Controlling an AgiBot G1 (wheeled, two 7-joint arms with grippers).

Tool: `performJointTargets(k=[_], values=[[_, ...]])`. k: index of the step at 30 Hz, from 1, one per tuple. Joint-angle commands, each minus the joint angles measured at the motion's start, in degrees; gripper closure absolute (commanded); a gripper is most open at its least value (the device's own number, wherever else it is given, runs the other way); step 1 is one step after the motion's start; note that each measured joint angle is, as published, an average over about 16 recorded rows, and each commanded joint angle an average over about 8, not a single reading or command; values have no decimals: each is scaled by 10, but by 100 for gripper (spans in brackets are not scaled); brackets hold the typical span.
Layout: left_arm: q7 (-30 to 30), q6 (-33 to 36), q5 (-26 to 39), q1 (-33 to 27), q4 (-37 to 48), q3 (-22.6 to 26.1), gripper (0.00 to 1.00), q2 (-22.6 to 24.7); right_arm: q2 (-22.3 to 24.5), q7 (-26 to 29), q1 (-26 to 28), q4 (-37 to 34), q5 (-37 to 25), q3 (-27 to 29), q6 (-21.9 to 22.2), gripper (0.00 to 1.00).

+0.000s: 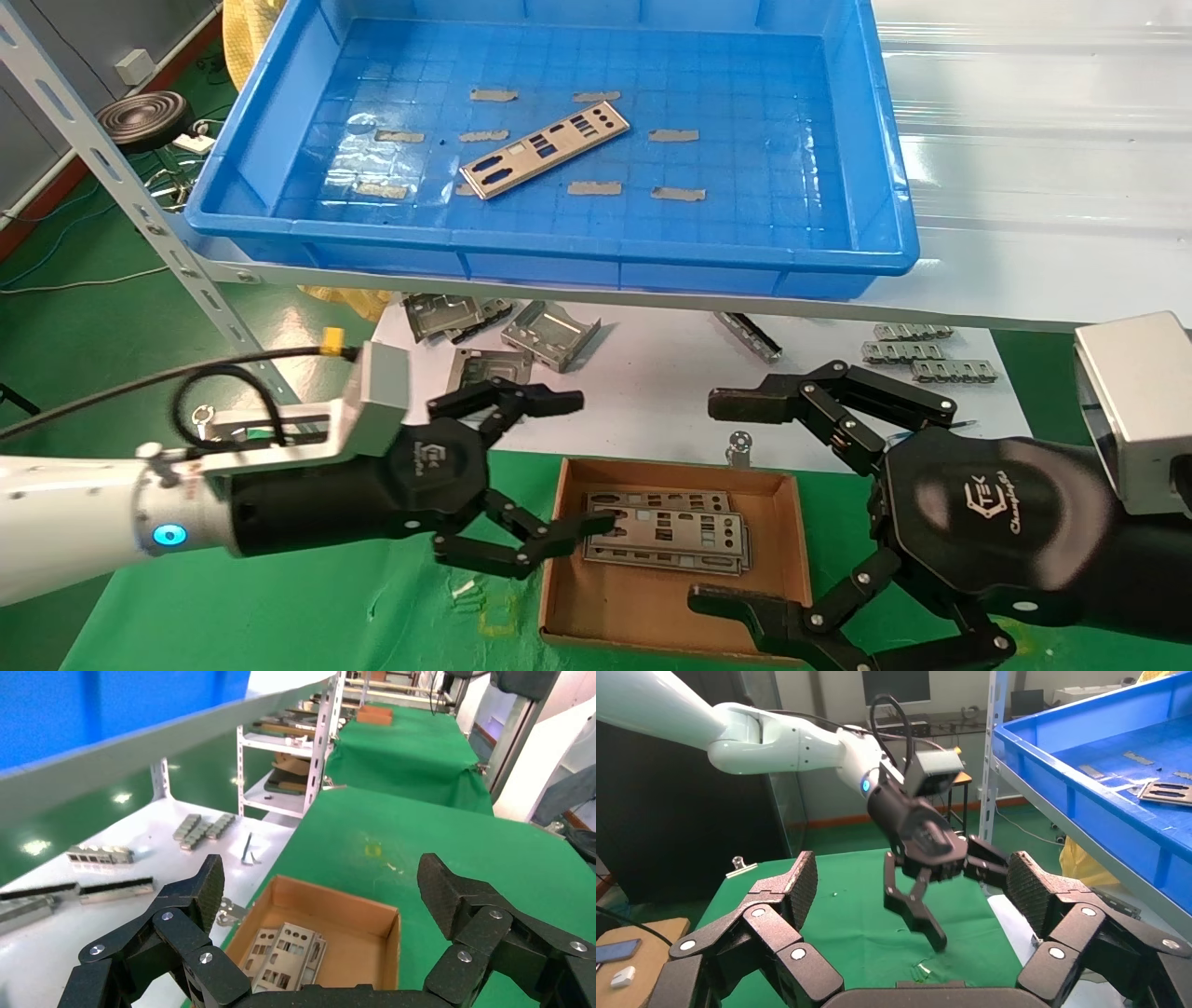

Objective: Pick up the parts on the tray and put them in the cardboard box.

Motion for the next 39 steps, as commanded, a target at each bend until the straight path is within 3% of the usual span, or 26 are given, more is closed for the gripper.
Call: performJointTargets(k=[1, 39], values=[[-10, 1, -5, 6, -18, -8, 0, -12, 0, 0, 0, 0, 0, 0, 0, 0], [-195, 17, -88, 119, -338, -157, 0, -225, 0, 0, 0, 0, 0, 0, 0, 0]])
